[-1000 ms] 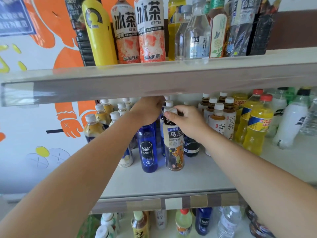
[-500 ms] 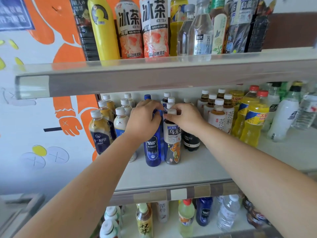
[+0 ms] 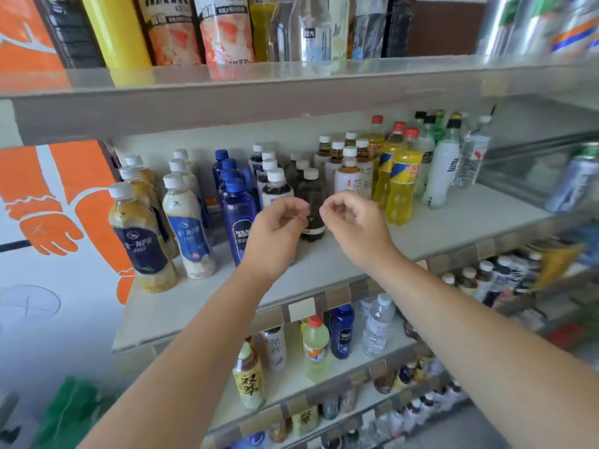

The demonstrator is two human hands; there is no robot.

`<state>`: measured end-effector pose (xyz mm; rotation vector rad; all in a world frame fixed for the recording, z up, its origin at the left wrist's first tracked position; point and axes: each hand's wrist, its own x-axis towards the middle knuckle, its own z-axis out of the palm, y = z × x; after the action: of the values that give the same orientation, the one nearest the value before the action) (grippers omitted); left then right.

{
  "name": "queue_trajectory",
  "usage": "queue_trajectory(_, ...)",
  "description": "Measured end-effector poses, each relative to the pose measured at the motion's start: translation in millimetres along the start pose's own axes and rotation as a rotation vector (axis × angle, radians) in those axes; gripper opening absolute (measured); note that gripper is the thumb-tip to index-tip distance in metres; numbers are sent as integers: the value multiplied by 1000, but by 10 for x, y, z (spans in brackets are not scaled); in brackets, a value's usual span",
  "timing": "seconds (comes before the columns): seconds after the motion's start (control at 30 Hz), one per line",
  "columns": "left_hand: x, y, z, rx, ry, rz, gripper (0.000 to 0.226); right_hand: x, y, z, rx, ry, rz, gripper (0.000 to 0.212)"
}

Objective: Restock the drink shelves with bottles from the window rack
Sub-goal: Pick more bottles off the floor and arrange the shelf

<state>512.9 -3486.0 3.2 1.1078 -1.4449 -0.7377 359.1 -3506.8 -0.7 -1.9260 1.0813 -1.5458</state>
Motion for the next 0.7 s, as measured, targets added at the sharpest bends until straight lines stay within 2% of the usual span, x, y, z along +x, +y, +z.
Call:
queue_trajectory(0.23,-690,-185,899,-143,-199,-75,18,-1141,273,-662,-102,104,245,19)
queue_trajectory(0.4,-1401,-332,1383,-218,-315,-121,25,-1923,417,-1076,-184,175,399,19)
queue_trajectory(0.6,-2461,-729,1962,-305,-430,-370,30,-3159,588,-1545,-322,212,572,25)
queue_trajectory(0.7,-2988,-853,2255,-297,-490,-440,29,-3856,617,-1736,-342,207,656,15)
